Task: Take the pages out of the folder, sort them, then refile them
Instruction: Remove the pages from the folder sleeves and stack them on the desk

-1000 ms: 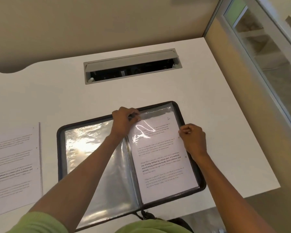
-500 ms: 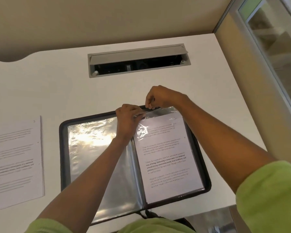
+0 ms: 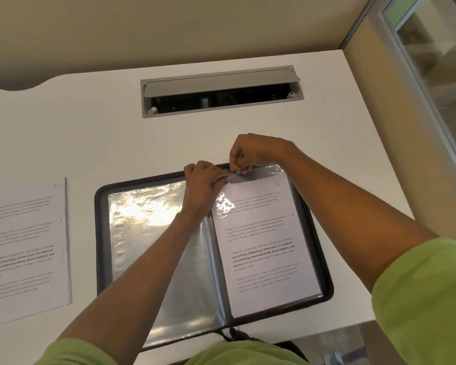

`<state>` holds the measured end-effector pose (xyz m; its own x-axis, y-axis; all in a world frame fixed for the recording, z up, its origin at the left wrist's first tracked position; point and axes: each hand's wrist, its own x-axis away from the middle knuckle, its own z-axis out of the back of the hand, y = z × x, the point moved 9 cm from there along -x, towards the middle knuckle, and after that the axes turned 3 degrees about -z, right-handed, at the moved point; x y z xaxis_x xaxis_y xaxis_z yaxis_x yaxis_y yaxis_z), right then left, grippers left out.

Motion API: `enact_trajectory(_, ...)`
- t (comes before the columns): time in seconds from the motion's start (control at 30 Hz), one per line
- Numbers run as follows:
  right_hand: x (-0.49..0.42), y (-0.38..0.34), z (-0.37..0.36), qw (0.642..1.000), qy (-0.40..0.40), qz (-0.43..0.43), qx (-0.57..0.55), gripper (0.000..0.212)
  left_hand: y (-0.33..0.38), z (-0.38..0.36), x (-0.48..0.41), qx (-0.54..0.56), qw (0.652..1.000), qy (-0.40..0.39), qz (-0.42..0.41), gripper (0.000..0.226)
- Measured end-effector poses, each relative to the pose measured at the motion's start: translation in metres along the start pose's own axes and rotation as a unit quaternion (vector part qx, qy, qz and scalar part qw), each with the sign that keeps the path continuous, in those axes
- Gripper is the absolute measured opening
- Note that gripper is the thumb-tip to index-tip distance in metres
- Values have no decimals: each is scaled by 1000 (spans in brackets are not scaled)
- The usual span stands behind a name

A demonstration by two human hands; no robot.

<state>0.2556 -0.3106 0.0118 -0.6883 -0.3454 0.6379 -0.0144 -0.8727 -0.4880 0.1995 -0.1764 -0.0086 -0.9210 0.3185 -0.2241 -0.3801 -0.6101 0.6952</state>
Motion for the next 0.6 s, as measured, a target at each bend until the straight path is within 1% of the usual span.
enact_trajectory(0.1,-2,8,-10,999,-31,-31,32,25,1,2,2,23,1000,4,15,12)
enact_trajectory(0.27,1,13,-19,993,-65,-61,72,22,4,3,5,27,1000,5,7,12)
enact_trajectory(0.4,0,16,-26,983,-84,-72,149,14,6,3,8,13,1000,6,7,14)
enact_trajectory(0.47,1,15,-32,976,-93,-71,183,15,6,5,11,-4,1000,24,14,14)
enact_trajectory(0.57,2,11,-38,972,-90,-58,211,13,17,10,31,-25,996,81,33,28)
enact_trajectory(0.6,2,9,-38,972,-81,-50,216,13,24,8,43,-30,995,82,37,34)
